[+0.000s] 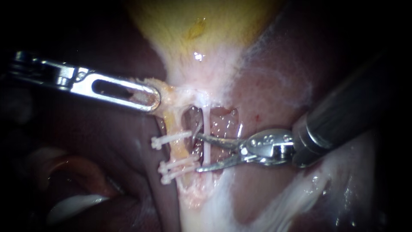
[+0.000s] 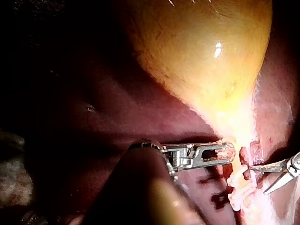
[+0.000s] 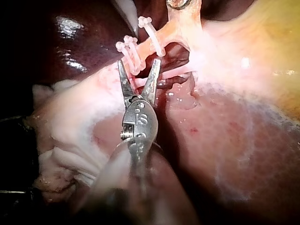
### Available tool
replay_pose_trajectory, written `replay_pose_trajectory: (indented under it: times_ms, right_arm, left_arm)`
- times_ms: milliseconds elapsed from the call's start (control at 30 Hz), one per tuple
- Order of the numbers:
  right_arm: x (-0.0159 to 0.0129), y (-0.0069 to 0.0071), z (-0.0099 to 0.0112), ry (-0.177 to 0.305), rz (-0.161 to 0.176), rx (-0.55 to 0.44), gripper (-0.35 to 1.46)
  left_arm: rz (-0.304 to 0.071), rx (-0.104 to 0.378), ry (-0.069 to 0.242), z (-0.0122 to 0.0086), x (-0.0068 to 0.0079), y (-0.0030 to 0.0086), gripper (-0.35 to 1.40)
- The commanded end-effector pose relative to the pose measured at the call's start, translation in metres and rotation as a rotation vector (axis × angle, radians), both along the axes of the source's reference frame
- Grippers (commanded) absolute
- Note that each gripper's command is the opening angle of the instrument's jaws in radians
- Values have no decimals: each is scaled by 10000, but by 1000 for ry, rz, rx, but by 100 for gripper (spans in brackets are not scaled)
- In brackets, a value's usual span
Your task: Go to the cutting position left tube
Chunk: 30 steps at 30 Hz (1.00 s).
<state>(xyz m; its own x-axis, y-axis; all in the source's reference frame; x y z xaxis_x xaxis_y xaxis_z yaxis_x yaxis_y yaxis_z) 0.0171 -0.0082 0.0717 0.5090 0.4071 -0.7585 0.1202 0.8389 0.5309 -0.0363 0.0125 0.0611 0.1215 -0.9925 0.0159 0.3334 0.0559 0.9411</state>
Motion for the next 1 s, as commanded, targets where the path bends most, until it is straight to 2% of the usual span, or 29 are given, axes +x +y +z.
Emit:
replay_pose_trajectory:
  times_ms: [33, 267, 700, 833, 1000]
  right_arm:
    - [2, -2, 2, 0, -3, 6, 143]
    - [18, -12, 14, -2, -28, 46, 141]
    - [34, -8, 25, -12, -27, 69, 141]
    - [42, -5, 25, 25, -15, 127, 141]
    - [55, -2, 27, 57, -22, 193, 141]
  left_arm:
    - [0, 0, 0, 0, 0, 0, -35]
    - [-1, 0, 0, -1, -1, -1, -35]
    - [0, -5, 1, -4, -2, -2, -35]
    - [0, -5, 1, -4, -3, -2, -35]
    - [-1, -5, 1, -4, -4, -2, -35]
